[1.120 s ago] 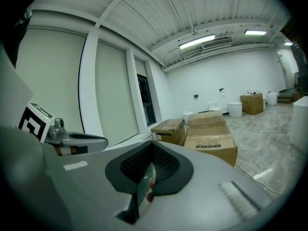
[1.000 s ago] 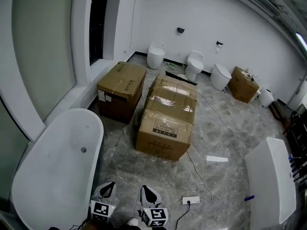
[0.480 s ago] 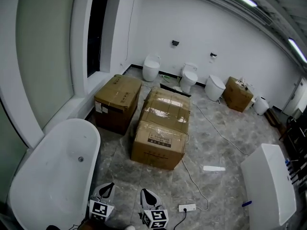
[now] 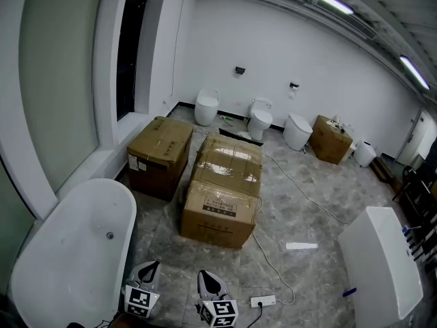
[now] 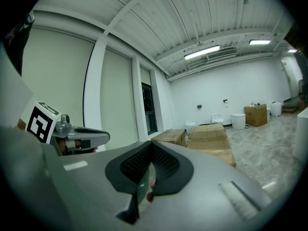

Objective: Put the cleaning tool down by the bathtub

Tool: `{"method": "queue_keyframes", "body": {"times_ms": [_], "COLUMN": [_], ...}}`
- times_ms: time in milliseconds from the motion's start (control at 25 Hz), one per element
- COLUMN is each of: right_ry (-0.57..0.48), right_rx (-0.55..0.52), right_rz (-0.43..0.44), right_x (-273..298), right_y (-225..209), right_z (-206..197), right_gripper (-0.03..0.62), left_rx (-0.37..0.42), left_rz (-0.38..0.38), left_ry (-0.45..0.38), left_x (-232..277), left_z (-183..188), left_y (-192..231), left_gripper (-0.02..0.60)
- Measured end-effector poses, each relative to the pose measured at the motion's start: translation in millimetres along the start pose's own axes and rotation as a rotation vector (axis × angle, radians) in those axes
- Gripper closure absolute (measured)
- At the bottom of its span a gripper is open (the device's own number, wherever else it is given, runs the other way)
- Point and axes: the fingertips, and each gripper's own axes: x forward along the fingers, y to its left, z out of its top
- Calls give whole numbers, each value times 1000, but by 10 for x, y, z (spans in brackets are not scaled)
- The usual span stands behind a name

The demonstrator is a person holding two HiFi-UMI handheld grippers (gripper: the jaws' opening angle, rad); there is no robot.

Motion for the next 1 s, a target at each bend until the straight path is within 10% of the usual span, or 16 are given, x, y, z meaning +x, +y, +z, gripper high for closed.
{"method": "queue_keyframes", "body": {"times_ms": [1000], "right_ry": [-19], "right_rx": [-33], "right_rz": [-22], "right_x": [-165], "right_y": [-5], "right_z": [21], "right_gripper": [576], "left_rx": [38], "left_rz": [-28], "left_ry": [-36], "left_x": [-77], "left_z": [64], "left_y": [-38], "left_gripper": [581]}}
